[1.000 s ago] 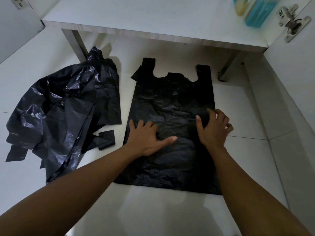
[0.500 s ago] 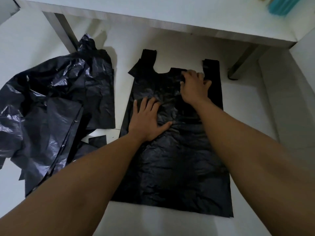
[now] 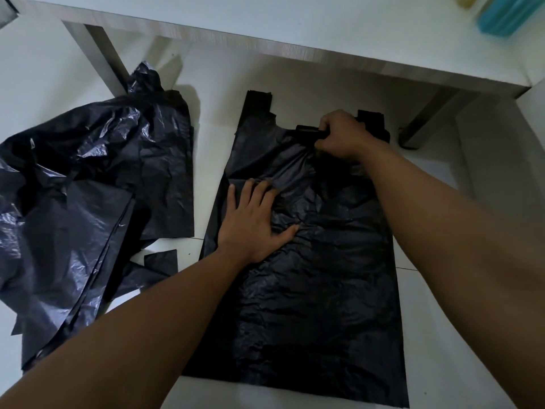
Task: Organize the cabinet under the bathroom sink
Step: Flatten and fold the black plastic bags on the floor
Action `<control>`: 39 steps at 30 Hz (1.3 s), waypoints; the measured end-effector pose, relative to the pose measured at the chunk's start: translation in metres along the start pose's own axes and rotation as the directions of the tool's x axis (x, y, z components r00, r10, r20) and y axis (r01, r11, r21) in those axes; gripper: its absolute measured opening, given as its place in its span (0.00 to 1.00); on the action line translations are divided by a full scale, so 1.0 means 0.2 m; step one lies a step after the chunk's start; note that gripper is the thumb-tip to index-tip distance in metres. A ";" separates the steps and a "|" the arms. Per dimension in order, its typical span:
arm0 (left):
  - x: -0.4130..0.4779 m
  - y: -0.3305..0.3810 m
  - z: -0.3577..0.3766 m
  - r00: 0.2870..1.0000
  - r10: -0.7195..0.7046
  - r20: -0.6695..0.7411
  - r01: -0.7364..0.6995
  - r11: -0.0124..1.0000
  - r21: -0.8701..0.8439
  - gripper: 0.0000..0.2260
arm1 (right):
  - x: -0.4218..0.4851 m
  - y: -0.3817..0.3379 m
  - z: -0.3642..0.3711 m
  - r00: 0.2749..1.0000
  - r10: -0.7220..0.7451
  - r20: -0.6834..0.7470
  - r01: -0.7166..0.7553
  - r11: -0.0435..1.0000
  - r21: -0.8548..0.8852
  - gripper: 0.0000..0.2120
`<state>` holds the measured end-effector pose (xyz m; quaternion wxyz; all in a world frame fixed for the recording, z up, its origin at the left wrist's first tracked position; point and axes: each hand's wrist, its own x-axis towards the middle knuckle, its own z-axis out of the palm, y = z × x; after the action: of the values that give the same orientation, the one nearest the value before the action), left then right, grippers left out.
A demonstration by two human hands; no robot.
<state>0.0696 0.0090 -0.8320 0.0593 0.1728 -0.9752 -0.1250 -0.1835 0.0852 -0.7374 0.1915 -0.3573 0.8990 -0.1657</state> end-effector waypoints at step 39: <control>-0.01 0.02 -0.02 0.997 -0.025 0.076 0.024 1.000 0.015 0.54 | 0.15 -0.39 0.32 0.988 -0.125 -0.089 0.109 0.980 -0.165 0.20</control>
<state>0.0711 0.0122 -0.8276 0.0196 0.1803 -0.9754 -0.1253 -0.1285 -0.0007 -0.7668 0.1074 -0.4151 0.8952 -0.1215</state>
